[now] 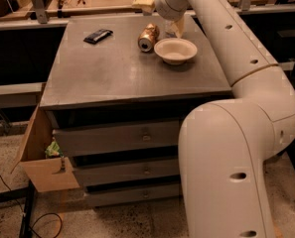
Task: Pick orange can
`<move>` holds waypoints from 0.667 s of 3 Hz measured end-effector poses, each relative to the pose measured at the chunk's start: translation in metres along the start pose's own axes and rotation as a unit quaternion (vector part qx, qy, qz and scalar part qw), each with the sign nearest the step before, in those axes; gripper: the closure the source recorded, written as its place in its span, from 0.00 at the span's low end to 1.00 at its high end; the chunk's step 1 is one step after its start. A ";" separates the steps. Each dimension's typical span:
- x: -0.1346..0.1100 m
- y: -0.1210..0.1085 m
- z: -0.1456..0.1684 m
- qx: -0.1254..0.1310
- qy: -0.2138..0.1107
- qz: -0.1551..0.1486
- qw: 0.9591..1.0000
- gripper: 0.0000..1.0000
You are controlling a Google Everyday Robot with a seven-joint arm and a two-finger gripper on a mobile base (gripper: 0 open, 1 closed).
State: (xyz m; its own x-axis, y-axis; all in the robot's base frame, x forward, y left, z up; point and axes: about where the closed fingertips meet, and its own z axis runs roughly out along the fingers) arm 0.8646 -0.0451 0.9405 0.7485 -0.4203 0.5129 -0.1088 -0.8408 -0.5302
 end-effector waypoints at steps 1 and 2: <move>0.013 -0.001 0.012 -0.004 0.024 -0.010 1.000 0.00; 0.025 -0.004 0.023 0.001 0.046 -0.022 0.999 0.00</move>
Offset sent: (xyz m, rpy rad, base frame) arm 0.0599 -0.0029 0.0121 -0.0480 -0.1660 -0.0255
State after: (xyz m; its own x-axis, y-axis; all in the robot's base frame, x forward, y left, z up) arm 0.8991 -0.0441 0.9396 0.6889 -0.4129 0.5957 -0.0754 -0.8582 -0.5077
